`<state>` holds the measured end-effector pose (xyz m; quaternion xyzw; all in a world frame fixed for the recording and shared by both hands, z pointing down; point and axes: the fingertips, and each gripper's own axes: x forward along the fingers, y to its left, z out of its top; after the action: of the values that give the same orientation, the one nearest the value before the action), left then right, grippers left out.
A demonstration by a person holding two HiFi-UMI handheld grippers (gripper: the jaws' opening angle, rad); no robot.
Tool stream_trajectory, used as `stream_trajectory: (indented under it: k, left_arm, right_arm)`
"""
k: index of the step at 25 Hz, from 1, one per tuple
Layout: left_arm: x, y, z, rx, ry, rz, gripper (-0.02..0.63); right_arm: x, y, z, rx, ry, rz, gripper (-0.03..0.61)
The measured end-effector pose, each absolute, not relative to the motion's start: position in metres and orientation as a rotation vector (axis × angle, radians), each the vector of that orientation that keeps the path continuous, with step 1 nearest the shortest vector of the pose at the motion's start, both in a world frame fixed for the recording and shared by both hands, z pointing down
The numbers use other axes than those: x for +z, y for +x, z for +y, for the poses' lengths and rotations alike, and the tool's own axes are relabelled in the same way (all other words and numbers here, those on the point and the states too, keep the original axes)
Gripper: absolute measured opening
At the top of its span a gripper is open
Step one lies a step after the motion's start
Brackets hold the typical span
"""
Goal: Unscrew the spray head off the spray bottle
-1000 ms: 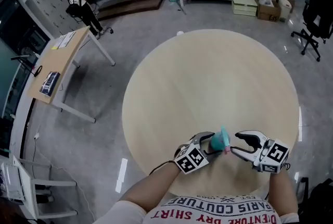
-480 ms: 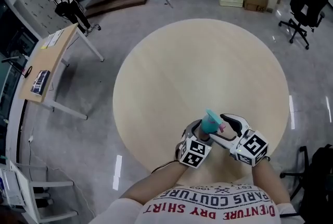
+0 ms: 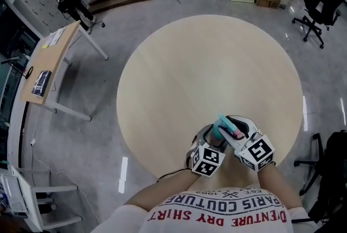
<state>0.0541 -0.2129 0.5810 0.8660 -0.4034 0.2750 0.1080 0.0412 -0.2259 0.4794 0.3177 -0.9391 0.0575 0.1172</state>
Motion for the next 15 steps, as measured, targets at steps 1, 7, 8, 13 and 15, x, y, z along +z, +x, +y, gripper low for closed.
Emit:
stream_trajectory:
  k: [1, 7, 8, 13, 15]
  left_arm:
    - [0.581, 0.054, -0.211, 0.813, 2.556, -1.171, 0.322]
    - [0.578, 0.054, -0.210, 0.880, 2.700, -0.975, 0.322]
    - [0.578, 0.054, -0.211, 0.896, 2.734, -0.908, 0.322]
    - [0.578, 0.052, -0.203, 0.976, 2.895, -0.465, 0.322]
    - [0.578, 0.049, -0.201, 1.015, 2.926, -0.295, 0.321]
  right_arm:
    - [0.479, 0.041, -0.223, 0.168, 0.910, -2.754, 0.152]
    - [0.474, 0.042, -0.219, 0.070, 0.702, -2.754, 0.143]
    - [0.474, 0.042, -0.219, 0.067, 0.649, -2.755, 0.143]
    - [0.474, 0.041, -0.208, 0.087, 0.361, -2.787, 0.137]
    - [0.473, 0.040, -0.205, 0.118, 0.281, -2.795, 0.135]
